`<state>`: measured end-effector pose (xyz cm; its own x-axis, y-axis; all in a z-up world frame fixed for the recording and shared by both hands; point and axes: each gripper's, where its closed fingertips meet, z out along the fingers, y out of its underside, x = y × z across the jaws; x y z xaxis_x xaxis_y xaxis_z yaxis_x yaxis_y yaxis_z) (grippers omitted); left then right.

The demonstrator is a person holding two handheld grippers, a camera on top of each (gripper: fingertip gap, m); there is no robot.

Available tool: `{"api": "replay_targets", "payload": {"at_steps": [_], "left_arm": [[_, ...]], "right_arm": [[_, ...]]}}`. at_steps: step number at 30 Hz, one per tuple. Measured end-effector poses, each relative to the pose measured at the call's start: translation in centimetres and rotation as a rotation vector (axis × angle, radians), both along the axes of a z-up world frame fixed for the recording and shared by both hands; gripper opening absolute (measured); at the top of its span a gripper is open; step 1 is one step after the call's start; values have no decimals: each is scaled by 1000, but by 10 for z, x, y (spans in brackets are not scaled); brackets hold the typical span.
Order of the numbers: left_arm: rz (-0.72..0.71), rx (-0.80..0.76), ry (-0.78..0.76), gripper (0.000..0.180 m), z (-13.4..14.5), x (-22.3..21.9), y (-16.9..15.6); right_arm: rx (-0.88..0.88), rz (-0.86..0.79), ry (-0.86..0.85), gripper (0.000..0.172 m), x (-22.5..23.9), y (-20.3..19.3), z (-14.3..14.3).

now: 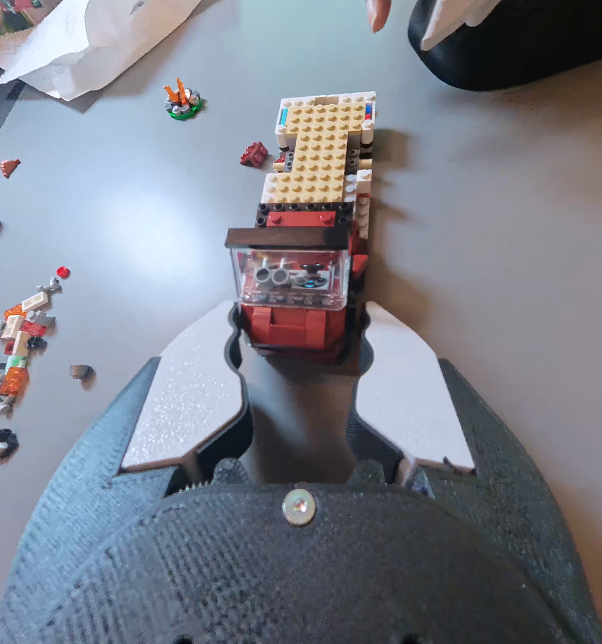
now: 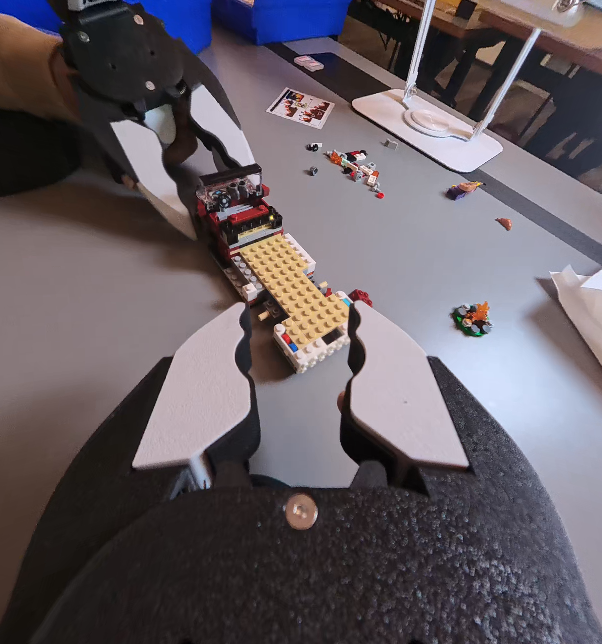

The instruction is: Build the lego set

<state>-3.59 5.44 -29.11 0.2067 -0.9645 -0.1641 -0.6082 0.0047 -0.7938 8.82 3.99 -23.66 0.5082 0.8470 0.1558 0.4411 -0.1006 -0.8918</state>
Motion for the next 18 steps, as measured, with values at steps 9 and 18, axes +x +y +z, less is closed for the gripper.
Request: {"api": "replay_targets", "payload": {"at_steps": [9, 18], "left_arm": [[141, -701, -200, 62, 29, 1, -11], [220, -978, -267, 61, 33, -2, -17]], "right_arm": [[70, 148, 23, 48, -13, 0, 12], [114, 244, -33, 48, -21, -18, 6]]}}
